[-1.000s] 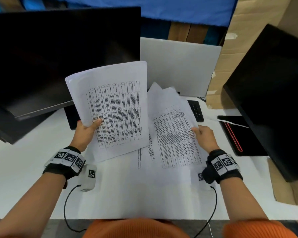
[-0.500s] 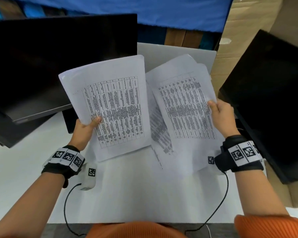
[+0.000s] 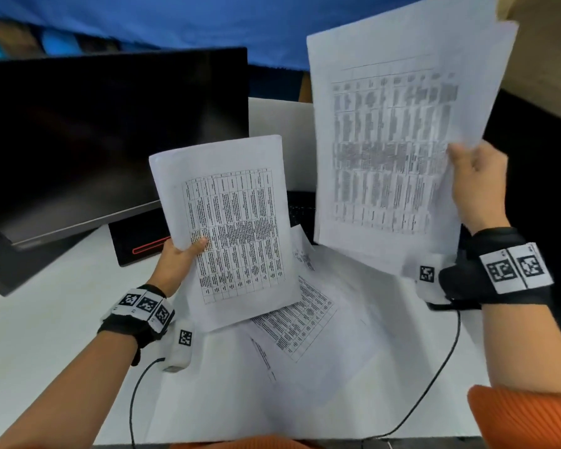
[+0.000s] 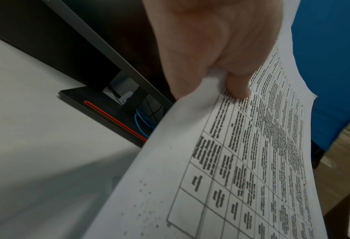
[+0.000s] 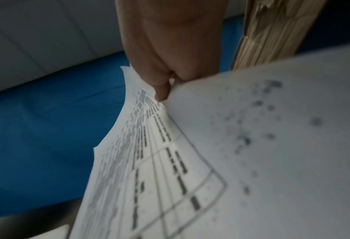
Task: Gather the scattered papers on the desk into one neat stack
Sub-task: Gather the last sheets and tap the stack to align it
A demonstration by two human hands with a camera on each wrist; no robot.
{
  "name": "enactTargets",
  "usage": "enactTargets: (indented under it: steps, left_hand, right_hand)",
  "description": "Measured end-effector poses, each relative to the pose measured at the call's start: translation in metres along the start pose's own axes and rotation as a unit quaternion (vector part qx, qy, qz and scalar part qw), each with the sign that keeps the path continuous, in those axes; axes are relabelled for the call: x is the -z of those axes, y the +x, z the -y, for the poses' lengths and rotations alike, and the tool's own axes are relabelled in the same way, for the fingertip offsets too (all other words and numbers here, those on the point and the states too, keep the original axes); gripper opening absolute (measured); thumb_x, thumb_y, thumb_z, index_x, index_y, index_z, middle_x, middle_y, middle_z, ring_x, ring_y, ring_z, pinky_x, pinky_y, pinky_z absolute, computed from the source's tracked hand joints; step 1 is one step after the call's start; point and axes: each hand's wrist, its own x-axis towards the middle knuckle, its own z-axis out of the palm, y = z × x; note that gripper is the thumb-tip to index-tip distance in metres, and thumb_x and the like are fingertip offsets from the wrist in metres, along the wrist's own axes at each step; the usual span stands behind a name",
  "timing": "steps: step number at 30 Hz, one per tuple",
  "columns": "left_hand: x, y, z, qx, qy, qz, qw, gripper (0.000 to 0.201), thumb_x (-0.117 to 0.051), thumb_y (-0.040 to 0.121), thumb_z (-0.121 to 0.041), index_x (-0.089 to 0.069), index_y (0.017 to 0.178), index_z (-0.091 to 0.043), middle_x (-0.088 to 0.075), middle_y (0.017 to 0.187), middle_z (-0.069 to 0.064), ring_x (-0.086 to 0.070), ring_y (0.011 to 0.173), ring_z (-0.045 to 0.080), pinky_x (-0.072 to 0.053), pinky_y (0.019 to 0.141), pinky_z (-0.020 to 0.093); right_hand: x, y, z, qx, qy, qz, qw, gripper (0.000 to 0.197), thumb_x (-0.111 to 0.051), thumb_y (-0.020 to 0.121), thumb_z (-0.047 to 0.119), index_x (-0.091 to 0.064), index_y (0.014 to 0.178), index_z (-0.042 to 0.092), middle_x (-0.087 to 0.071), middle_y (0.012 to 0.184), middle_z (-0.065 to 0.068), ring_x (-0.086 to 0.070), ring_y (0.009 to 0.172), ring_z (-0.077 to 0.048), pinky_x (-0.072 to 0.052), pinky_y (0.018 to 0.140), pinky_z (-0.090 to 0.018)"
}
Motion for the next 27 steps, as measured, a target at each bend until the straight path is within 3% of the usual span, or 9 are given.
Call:
enactTargets:
  steps: [3,5,7,9,13,16,20,23,27]
  left_hand:
    - [-0.012,0.003,-0.011,-0.011,0.02,0.03,0.999,0.024,-0.055,0.087,-0.016,-0.053,0.111,-0.011,-0.06,0.084,-0.006,-0.058,0.081,0.007,-0.046,0.087,0.035]
    - [-0.021,0.004,-0.019,-0.025,0.023,0.05,0.998,0.02,-0.055,0.087,-0.015,-0.054,0.107,-0.011,-0.06,0.083,-0.005,-0.058,0.08,0.007,-0.048,0.079,0.027]
    - [-0.028,0.005,-0.026,-0.033,0.016,0.078,0.996,0.024,-0.055,0.087,-0.014,-0.054,0.111,-0.015,-0.062,0.091,-0.007,-0.06,0.085,0.005,-0.049,0.074,0.017]
    - [-0.036,0.007,-0.03,-0.038,0.012,0.111,0.993,0.026,-0.057,0.086,-0.016,-0.056,0.111,-0.018,-0.066,0.095,-0.007,-0.064,0.087,0.004,-0.052,0.077,0.021]
    - [-0.049,0.006,-0.036,-0.038,0.006,0.108,0.993,0.021,-0.046,0.09,-0.034,-0.062,0.082,-0.023,-0.071,0.064,-0.01,-0.067,0.062,0.0,-0.053,0.06,0.02]
    - [-0.053,0.004,-0.033,-0.029,-0.062,0.069,0.995,0.04,-0.025,0.096,-0.04,-0.063,0.089,-0.029,-0.072,0.081,-0.012,-0.068,0.078,0.001,-0.053,0.076,0.025]
    - [-0.052,-0.001,-0.039,-0.093,-0.045,0.034,0.994,0.022,-0.052,0.089,-0.015,-0.061,0.108,-0.014,-0.068,0.092,-0.008,-0.067,0.083,0.007,-0.055,0.081,0.028]
    - [-0.046,-0.001,-0.044,-0.119,-0.054,0.063,0.989,0.019,-0.059,0.083,-0.009,-0.064,0.096,-0.022,-0.074,0.083,-0.011,-0.069,0.081,0.003,-0.057,0.074,0.022]
    - [-0.042,-0.005,-0.037,-0.105,-0.045,0.114,0.987,0.034,-0.078,0.058,-0.041,-0.066,0.089,-0.036,-0.073,0.088,-0.023,-0.067,0.087,-0.002,-0.054,0.074,0.015]
  right_hand:
    - [-0.02,-0.017,-0.005,-0.083,0.066,0.049,0.993,0.027,-0.05,0.092,0.014,-0.057,0.116,0.005,-0.061,0.104,-0.004,-0.061,0.081,0.002,-0.049,0.073,-0.016]
    - [-0.04,-0.035,-0.017,-0.137,0.089,0.081,0.983,0.032,-0.051,0.092,0.014,-0.055,0.122,0.003,-0.061,0.114,-0.009,-0.061,0.1,-0.018,-0.05,0.087,-0.03]
    - [-0.061,-0.053,-0.03,-0.189,0.109,0.102,0.971,0.036,-0.051,0.092,0.017,-0.05,0.126,0.003,-0.058,0.122,-0.01,-0.056,0.112,-0.024,-0.045,0.095,-0.034]
    - [-0.08,-0.072,-0.039,-0.242,0.129,0.141,0.951,0.038,-0.048,0.094,0.017,-0.047,0.128,0.001,-0.056,0.126,-0.012,-0.053,0.114,-0.023,-0.044,0.091,-0.028]
    - [-0.108,-0.094,-0.048,-0.29,0.179,0.193,0.92,0.04,-0.046,0.095,0.015,-0.04,0.134,0.007,-0.052,0.131,-0.005,-0.048,0.121,-0.019,-0.035,0.102,-0.031]
    - [-0.114,-0.101,-0.043,-0.253,0.187,0.157,0.936,0.038,-0.045,0.095,0.011,-0.042,0.133,0.007,-0.053,0.131,-0.007,-0.05,0.119,-0.018,-0.037,0.102,-0.028]
    - [-0.11,-0.107,-0.03,-0.183,0.216,0.145,0.948,0.033,-0.05,0.092,0.008,-0.051,0.125,0.006,-0.06,0.116,0.001,-0.06,0.099,0.002,-0.047,0.089,-0.013]
    - [-0.103,-0.106,-0.026,-0.164,0.239,0.184,0.939,0.024,-0.061,0.084,0.004,-0.059,0.101,0.021,-0.063,0.1,0.011,-0.064,0.083,0.012,-0.051,0.077,-0.01]
    - [-0.102,-0.113,-0.028,-0.194,0.22,0.268,0.918,0.038,-0.071,0.073,0.006,-0.057,0.094,0.034,-0.064,0.097,0.014,-0.063,0.086,0.007,-0.051,0.09,-0.022]
